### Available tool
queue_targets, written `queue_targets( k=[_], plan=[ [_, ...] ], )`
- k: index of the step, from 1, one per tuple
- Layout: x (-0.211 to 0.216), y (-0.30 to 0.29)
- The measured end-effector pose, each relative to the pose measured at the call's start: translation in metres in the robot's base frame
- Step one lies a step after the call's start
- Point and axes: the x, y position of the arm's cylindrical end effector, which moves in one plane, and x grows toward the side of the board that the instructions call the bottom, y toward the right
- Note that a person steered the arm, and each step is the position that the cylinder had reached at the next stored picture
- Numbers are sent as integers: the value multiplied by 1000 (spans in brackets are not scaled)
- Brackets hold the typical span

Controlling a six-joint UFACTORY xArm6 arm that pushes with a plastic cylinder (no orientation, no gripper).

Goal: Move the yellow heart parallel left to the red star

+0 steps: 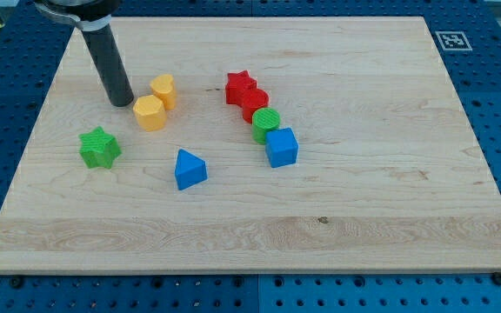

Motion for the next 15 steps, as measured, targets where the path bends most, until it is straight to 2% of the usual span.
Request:
queue_targets(
  k=[4, 6, 7, 9, 10, 12, 15],
  plan=[
    [2, 53],
    [-22, 30],
    [-26, 62],
    [-21, 75],
    [-3, 68],
    [30, 88],
    [14, 102]
  ],
)
